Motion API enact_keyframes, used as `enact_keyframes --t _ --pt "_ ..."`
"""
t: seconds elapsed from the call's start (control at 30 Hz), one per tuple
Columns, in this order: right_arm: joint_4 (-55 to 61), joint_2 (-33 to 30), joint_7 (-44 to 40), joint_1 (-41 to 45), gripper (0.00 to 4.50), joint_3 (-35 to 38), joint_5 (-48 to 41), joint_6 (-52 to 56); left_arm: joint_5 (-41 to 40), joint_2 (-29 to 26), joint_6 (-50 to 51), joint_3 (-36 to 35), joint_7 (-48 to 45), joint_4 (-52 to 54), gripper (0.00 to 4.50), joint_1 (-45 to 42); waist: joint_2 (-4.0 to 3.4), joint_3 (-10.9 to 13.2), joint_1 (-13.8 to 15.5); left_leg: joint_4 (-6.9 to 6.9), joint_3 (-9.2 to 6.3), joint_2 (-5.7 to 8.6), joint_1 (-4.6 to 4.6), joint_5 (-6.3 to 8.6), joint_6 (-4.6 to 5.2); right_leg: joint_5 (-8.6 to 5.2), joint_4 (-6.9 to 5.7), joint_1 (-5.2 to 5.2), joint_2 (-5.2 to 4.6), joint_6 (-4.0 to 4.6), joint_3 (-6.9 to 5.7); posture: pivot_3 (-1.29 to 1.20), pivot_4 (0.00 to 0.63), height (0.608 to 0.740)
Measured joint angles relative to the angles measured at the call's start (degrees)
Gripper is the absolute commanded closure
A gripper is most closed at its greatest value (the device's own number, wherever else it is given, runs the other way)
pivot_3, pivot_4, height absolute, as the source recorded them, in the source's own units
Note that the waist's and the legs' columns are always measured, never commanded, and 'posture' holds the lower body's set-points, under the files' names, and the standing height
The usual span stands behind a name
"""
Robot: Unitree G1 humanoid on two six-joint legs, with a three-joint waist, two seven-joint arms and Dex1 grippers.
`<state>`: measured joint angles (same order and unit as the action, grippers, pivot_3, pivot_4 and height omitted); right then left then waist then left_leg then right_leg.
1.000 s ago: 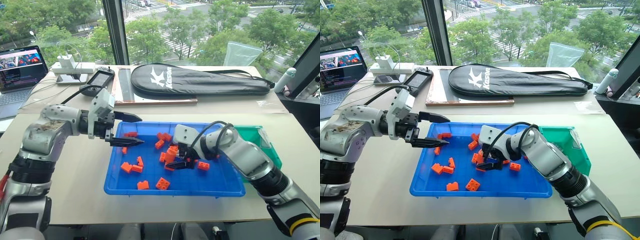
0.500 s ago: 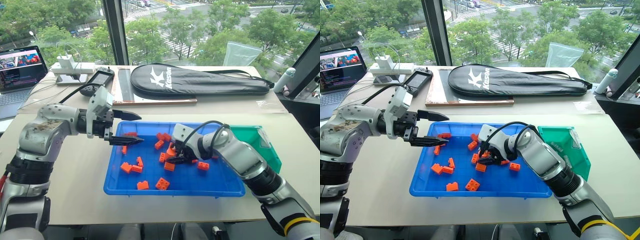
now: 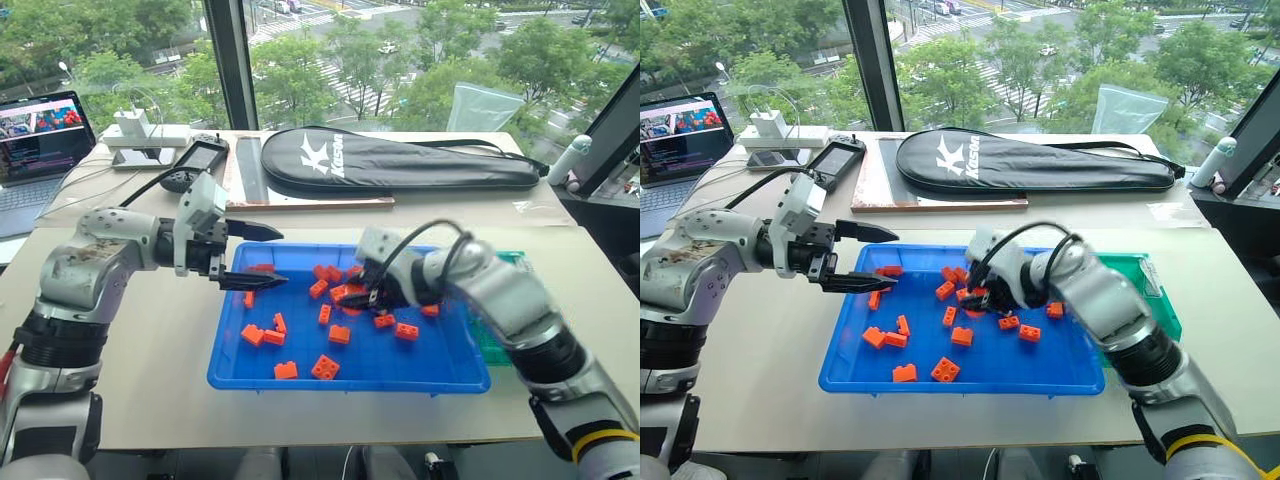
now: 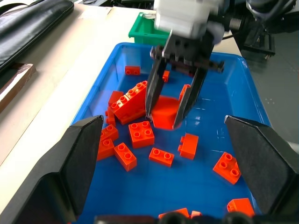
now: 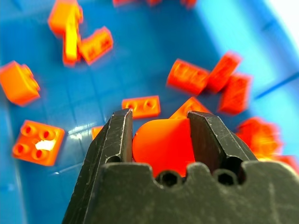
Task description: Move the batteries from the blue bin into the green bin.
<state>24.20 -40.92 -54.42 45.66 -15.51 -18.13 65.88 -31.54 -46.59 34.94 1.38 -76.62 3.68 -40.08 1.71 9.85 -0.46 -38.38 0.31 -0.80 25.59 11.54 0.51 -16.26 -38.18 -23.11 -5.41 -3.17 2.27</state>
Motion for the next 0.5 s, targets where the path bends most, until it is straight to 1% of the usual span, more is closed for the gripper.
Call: enact_keyframes --t 0.1,0.17,0.23,0.3,0.37,0.43,0.5 --pt "2.1 -9.4 -2.8 -3.5 2.91 2.9 -1.9 0.9 0.2 0.6 -0.2 0.3 -0.4 -0.9 0.0 -0.5 0.0 0.0 0.4 -0.01 0.03 0.0 0.0 0.0 0.01 0.0 0.1 0.05 -0.02 0.0 -0.02 0.0 0.15 0.729" --pt "2.3 -13.9 -3.0 -6.6 2.91 3.3 -1.6 0.3 0.7 1.2 -0.6 0.8 -0.5 -1.4 0.0 -0.9 0.0 0.0 0.3 0.0 0.06 -0.02 -0.01 0.0 0.01 0.0 0.09 0.03 0.0 0.0 0.01 0.0 0.15 0.729" --pt "2.2 -16.0 -2.8 -8.9 2.91 3.6 -1.3 -0.5 0.9 1.7 -1.2 1.3 -0.7 -1.9 0.0 -1.3 0.0 0.0 -0.1 0.0 0.05 -0.04 -0.01 0.0 0.01 0.0 0.07 -0.01 0.04 0.0 0.03 0.0 0.15 0.729" --pt "2.2 -16.5 -2.3 -10.1 2.91 3.9 -1.2 -1.4 1.1 2.2 -1.5 1.8 -0.9 -2.3 0.0 -2.1 0.0 0.0 -0.6 0.02 0.06 -0.08 -0.01 0.0 0.01 0.0 0.05 -0.03 0.09 0.0 0.06 0.0 0.15 0.729" --pt "2.2 -16.3 -1.6 -10.9 1.92 4.9 -1.2 -2.0 1.2 2.7 -2.1 2.1 -1.1 -2.5 0.0 -2.6 0.0 0.0 -0.8 0.05 0.05 -0.08 -0.02 0.0 0.01 0.0 0.03 -0.04 0.09 0.0 0.09 0.0 0.15 0.729" --pt "2.0 -16.5 -0.6 -12.8 1.38 5.1 -0.6 -4.3 1.5 3.3 -2.4 2.4 -1.5 -3.3 0.0 -3.4 0.0 0.0 -0.6 0.04 0.04 -0.07 -0.02 0.0 0.01 0.0 0.05 -0.02 0.08 0.0 0.07 0.0 0.15 0.729" --pt "0.9 -17.1 -0.1 -14.5 0.7 4.7 0.4 -5.9 2.1 3.3 -2.4 2.4 -1.7 -3.9 0.0 -3.5 0.0 0.0 -0.4 0.04 0.09 -0.02 -0.01 0.0 0.01 0.0 0.06 -0.03 0.02 0.0 0.1 0.0 0.15 0.729"
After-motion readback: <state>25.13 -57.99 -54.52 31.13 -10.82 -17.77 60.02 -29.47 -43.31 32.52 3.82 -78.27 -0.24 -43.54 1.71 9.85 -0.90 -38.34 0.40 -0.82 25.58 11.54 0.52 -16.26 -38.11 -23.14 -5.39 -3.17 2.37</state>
